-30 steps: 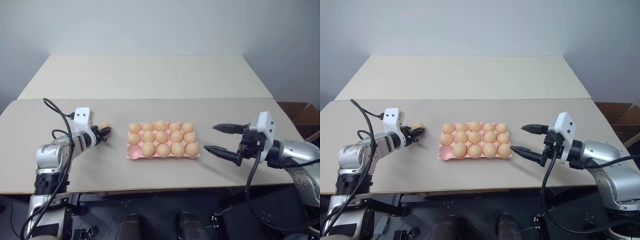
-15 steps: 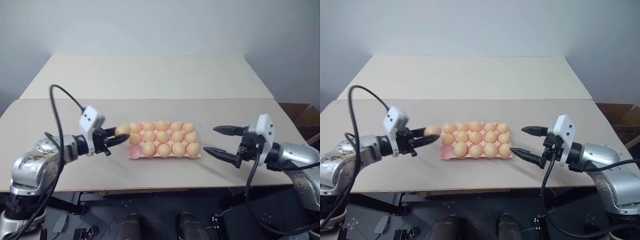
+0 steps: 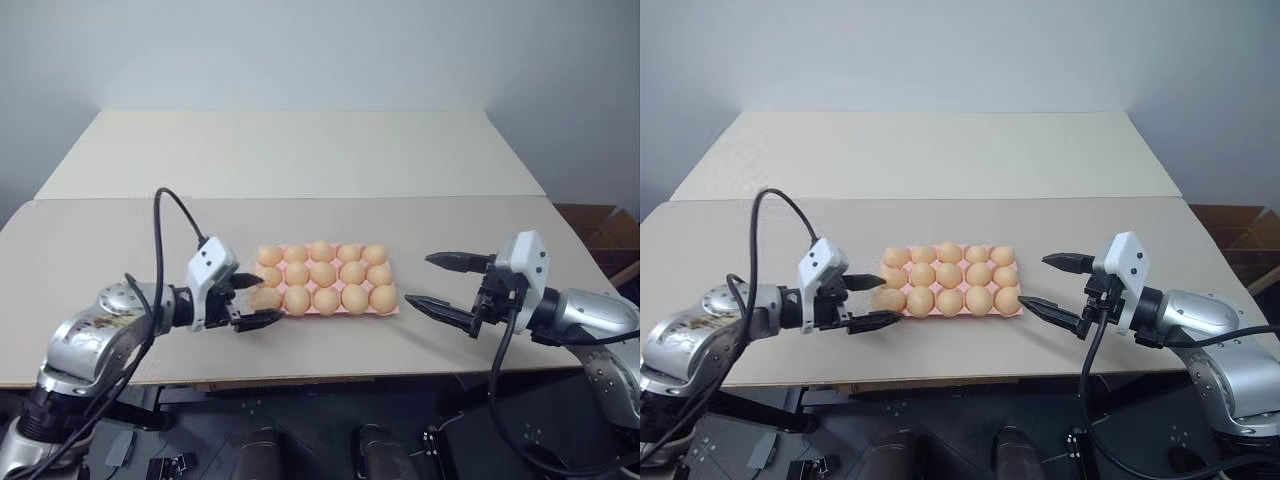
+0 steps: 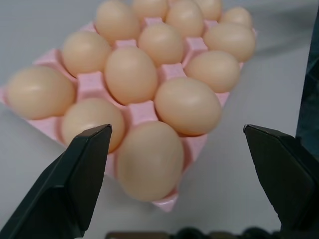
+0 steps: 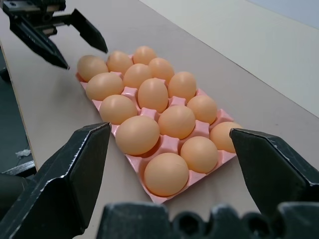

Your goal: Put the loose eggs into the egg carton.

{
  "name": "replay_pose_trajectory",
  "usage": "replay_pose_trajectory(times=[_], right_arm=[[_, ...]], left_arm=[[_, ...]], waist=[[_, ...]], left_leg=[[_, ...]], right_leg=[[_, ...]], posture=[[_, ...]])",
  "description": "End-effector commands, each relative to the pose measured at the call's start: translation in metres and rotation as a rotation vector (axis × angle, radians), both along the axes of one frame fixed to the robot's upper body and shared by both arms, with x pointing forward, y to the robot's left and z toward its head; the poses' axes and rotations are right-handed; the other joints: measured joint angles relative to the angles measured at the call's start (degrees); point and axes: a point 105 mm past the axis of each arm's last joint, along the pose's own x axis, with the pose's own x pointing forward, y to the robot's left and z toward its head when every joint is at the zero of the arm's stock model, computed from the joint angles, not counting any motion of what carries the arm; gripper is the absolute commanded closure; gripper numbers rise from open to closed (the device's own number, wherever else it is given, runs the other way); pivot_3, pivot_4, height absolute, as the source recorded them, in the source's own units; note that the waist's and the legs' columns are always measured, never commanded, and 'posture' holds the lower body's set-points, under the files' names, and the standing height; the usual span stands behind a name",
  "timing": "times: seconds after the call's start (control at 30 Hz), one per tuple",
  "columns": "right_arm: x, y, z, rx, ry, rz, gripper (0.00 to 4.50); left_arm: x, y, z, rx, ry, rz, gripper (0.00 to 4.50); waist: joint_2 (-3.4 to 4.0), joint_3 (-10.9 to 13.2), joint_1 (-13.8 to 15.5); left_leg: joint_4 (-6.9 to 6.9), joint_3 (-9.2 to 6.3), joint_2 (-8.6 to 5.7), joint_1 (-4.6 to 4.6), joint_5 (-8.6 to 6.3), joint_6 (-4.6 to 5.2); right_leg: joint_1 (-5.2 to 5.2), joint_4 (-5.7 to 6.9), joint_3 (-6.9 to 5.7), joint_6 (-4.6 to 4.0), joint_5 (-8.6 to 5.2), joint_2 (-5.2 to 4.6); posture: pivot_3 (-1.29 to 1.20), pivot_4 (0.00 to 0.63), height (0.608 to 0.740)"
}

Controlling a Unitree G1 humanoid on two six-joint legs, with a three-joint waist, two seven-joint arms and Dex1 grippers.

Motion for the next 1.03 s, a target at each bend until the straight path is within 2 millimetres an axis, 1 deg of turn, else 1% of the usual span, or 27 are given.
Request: replay_pose_trajectory(times=[0.03, 0.07, 0.13, 0.2, 0.3, 0.33, 0.4, 0.47, 0.5, 0.53, 0.67, 0.83, 1.03], right_arm=[[-0.003, 0.001, 0.013, 0.017, -0.052, 0.011, 0.00], [-0.002, 0.001, 0.013, 0.017, -0.052, 0.013, 0.00], [-0.001, 0.001, 0.011, 0.013, -0.050, 0.021, 0.00], [-0.001, 0.001, 0.010, 0.009, -0.048, 0.026, 0.00], [0.000, -0.002, 0.010, -0.003, -0.050, 0.037, 0.00], [0.000, -0.004, 0.010, -0.011, -0.047, 0.042, 0.00], [-0.001, -0.007, 0.007, -0.036, -0.040, 0.055, 0.00], [-0.002, -0.011, 0.004, -0.058, -0.030, 0.069, 0.00], [-0.002, -0.012, 0.003, -0.065, -0.027, 0.074, 0.00], [-0.001, -0.014, 0.002, -0.072, -0.025, 0.073, 0.00], [0.005, -0.014, 0.001, -0.081, -0.024, 0.083, 0.00], [0.007, -0.013, 0.001, -0.087, -0.024, 0.101, 0.00], [0.007, -0.012, 0.002, -0.089, -0.025, 0.107, 0.00]], left_arm=[[-0.005, 0.023, 0.025, 0.002, -0.153, 0.051, 0.07], [-0.006, 0.030, 0.027, 0.000, -0.178, 0.065, 0.07], [-0.013, 0.057, 0.034, -0.008, -0.226, 0.127, 0.07], [-0.020, 0.071, 0.037, -0.016, -0.243, 0.149, 0.07], [-0.038, 0.100, 0.040, -0.012, -0.276, 0.212, 0.07], [-0.045, 0.108, 0.042, -0.015, -0.289, 0.231, 0.07], [-0.056, 0.117, 0.045, -0.030, -0.313, 0.252, 0.07], [-0.066, 0.120, 0.045, -0.041, -0.316, 0.265, 0.07], [-0.070, 0.121, 0.045, -0.041, -0.313, 0.268, 0.07], [-0.074, 0.121, 0.043, -0.027, -0.294, 0.275, 0.07], [-0.086, 0.116, 0.037, -0.019, -0.249, 0.279, 0.07], [-0.090, 0.112, 0.036, -0.021, -0.234, 0.285, 0.07], [-0.091, 0.107, 0.036, -0.045, -0.206, 0.250, 0.07]], waist=[[0.00, 0.00, -0.24], [0.01, 0.00, -0.37], [0.00, 0.00, -0.53], [0.00, 0.00, -0.53], [0.01, 0.00, -0.53], [0.01, 0.00, -0.54], [0.01, 0.00, -0.54], [0.00, 0.00, -0.33], [0.00, 0.00, -0.22], [0.00, 0.00, -0.12], [-0.03, -0.01, -0.14], [-0.02, -0.01, -0.14], [-0.02, -0.01, -0.14]], left_leg=[[-0.01, 0.00, 0.00, 0.01, 0.00, 0.00], [-0.01, 0.01, 0.01, 0.01, 0.00, 0.00], [-0.02, 0.02, 0.02, 0.01, 0.00, 0.00], [-0.01, 0.04, 0.05, 0.00, 0.00, 0.00], [-0.01, 0.04, 0.07, 0.01, 0.00, 0.00], [-0.01, 0.06, 0.07, 0.04, 0.00, 0.00], [-0.01, 0.07, 0.09, 0.02, -0.01, 0.00], [-0.01, 0.08, 0.09, 0.02, -0.01, 0.00], [-0.01, 0.08, 0.09, 0.03, -0.01, 0.00], [-0.01, 0.08, 0.09, 0.04, -0.01, 0.00], [-0.01, 0.12, 0.11, 0.08, -0.01, -0.01], [-0.01, 0.11, 0.17, 0.10, -0.01, -0.01], [-0.03, 0.12, 0.15, 0.09, -0.01, -0.01]], right_leg=[[0.00, 0.00, 0.02, 0.00, 0.00, -0.01], [0.00, 0.00, 0.01, -0.01, -0.01, -0.01], [-0.01, -0.02, 0.02, -0.02, -0.01, -0.02], [-0.03, -0.02, 0.00, -0.03, -0.01, -0.02], [-0.02, -0.01, -0.03, -0.07, -0.04, -0.01], [-0.02, -0.01, -0.03, -0.11, -0.06, -0.03], [-0.03, -0.02, -0.03, -0.18, -0.11, -0.03], [-0.02, -0.02, -0.03, -0.23, -0.20, -0.06], [-0.01, -0.02, -0.03, -0.41, -0.36, -0.05], [0.00, -0.01, -0.04, -0.41, -0.36, -0.06], [0.00, 0.01, -0.01, -0.40, -0.38, -0.06], [-0.02, 0.05, -0.03, -0.41, -0.44, 0.01], [-0.02, 0.04, -0.02, -0.44, -0.43, 0.00]], posture=[[0.00, 0.150, 0.740], [0.00, 0.150, 0.740], [0.00, 0.150, 0.740], [0.00, 0.150, 0.740], [0.00, 0.150, 0.740], [0.00, 0.150, 0.740], [0.00, 0.150, 0.740], [0.00, 0.150, 0.740], [0.00, 0.150, 0.740], [0.00, 0.150, 0.740], [0.00, 0.150, 0.740], [0.00, 0.150, 0.740], [0.00, 0.150, 0.740]])
